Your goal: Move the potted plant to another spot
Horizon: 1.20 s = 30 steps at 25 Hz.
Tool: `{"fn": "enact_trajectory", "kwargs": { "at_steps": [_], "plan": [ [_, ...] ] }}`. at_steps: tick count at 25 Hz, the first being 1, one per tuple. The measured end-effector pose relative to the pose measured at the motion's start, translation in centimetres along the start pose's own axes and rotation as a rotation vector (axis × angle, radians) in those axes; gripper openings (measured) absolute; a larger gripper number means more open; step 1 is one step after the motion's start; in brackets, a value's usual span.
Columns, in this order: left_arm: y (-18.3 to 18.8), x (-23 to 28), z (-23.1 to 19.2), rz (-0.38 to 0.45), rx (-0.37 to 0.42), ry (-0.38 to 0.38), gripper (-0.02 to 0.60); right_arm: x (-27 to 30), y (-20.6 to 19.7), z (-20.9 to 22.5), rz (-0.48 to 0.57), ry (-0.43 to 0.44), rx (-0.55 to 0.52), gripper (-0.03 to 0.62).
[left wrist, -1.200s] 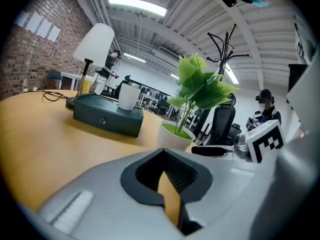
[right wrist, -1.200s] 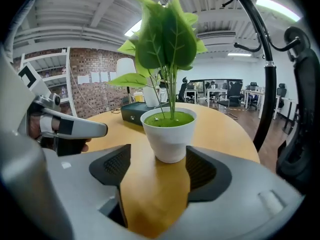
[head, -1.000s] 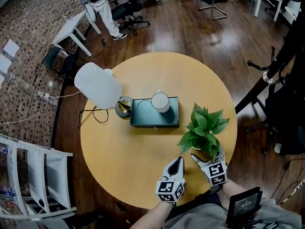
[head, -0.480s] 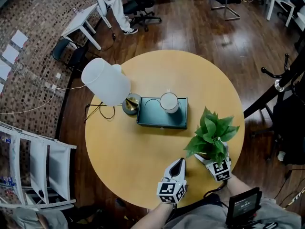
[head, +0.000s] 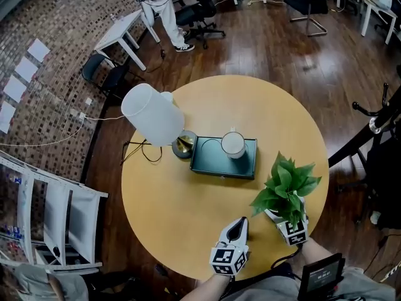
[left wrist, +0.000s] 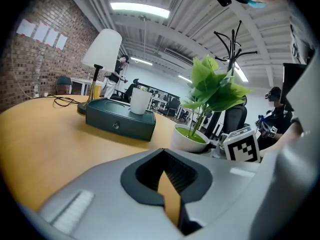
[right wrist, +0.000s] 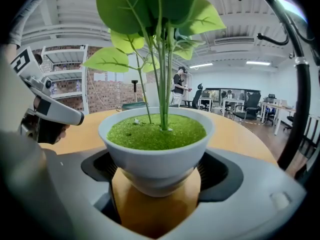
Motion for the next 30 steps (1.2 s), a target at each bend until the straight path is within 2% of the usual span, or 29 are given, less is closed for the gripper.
{"fn": "enact_trajectory", "kwargs": {
  "at_steps": [19, 25, 30],
  "plan": [
    [0.8, -2.2, 0.5, 0.042, 0.020, 0.022, 0.000, -1.3, 0.9, -1.1, 0.047, 0.019, 0.011, 0.488],
    [2.5, -4.6, 0.9, 0.079, 0.025, 0.032, 0.000, -3.0, 3.1, -2.6, 0.057, 0.033, -0.016, 0.488],
    [5.0, -7.2, 0.8, 0.150, 0.022, 0.053, 0.000, -5.3, 7.8, -4.6, 0.098, 0.059, -0.061, 0.488]
  ]
}}
Point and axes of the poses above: the fingertips, and each gripper's own axes: x forward along the fingers, z to its right, y out of its top, the point moved 5 cm from there along -x, backward along the fingers, and after that the axes turned 9 degrees about -z, right-handed, at the moved point
